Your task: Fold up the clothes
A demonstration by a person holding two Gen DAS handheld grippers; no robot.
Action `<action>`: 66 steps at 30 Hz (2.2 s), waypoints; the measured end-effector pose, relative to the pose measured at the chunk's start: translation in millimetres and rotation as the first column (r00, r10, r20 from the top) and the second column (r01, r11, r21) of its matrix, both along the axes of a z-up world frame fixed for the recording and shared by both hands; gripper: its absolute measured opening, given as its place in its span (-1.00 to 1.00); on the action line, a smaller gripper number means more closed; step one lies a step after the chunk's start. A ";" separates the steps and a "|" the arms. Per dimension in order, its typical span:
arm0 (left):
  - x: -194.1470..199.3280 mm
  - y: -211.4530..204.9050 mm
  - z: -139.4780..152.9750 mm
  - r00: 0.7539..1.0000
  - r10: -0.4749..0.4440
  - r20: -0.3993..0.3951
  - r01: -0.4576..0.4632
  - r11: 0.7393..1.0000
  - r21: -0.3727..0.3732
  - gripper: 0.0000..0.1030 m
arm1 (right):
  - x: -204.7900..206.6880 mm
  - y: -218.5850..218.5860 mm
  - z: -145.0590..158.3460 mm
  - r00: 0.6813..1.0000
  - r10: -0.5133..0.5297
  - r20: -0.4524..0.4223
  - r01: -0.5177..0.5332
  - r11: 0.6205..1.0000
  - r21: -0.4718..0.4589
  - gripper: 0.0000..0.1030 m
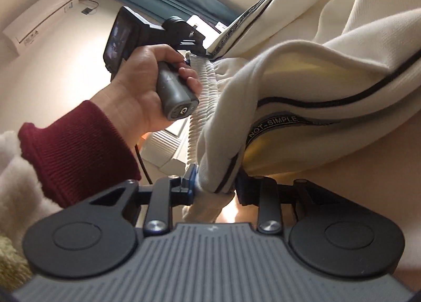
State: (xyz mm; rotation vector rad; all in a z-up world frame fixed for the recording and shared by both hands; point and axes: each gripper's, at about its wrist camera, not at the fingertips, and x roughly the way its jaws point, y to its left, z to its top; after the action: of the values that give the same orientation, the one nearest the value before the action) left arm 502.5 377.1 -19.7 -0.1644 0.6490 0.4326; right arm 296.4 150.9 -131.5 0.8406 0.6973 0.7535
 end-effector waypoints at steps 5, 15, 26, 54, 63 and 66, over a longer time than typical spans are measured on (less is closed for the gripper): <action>-3.5 2.7 -31.5 0.999 -0.049 -0.004 0.049 0.999 0.020 -0.58 | 0.4 8.7 7.0 0.999 0.032 0.044 -0.027 0.993 -0.111 -0.33; -85.6 -43.9 24.7 0.995 -0.097 0.017 0.092 0.979 0.181 0.66 | -43.8 -29.5 56.4 0.991 0.072 0.111 -0.045 0.974 -0.224 0.78; -291.1 -181.1 69.7 0.937 -0.309 0.163 0.279 0.943 0.184 0.97 | -163.7 -214.6 141.3 0.872 -0.057 0.486 0.315 0.825 -0.469 0.77; -393.1 -324.8 -11.4 0.883 -0.460 0.091 0.448 0.886 0.122 0.99 | -231.9 -429.5 125.3 0.775 -0.354 0.524 0.613 0.625 -0.484 0.77; -296.3 -358.6 -7.4 0.894 -0.427 0.139 0.407 0.901 0.150 0.99 | -198.9 -444.6 105.3 0.814 -0.405 0.416 0.578 0.637 -0.510 0.77; -254.5 -373.5 5.8 0.881 -0.422 0.212 0.386 0.902 0.193 0.99 | -187.1 -454.2 95.1 0.823 -0.438 0.362 0.568 0.659 -0.493 0.77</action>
State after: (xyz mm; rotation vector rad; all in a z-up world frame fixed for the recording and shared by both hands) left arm 248.0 3.6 -14.0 0.0592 0.3857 0.0486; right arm 109.4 -303.4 -36.4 0.3348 0.4192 0.0815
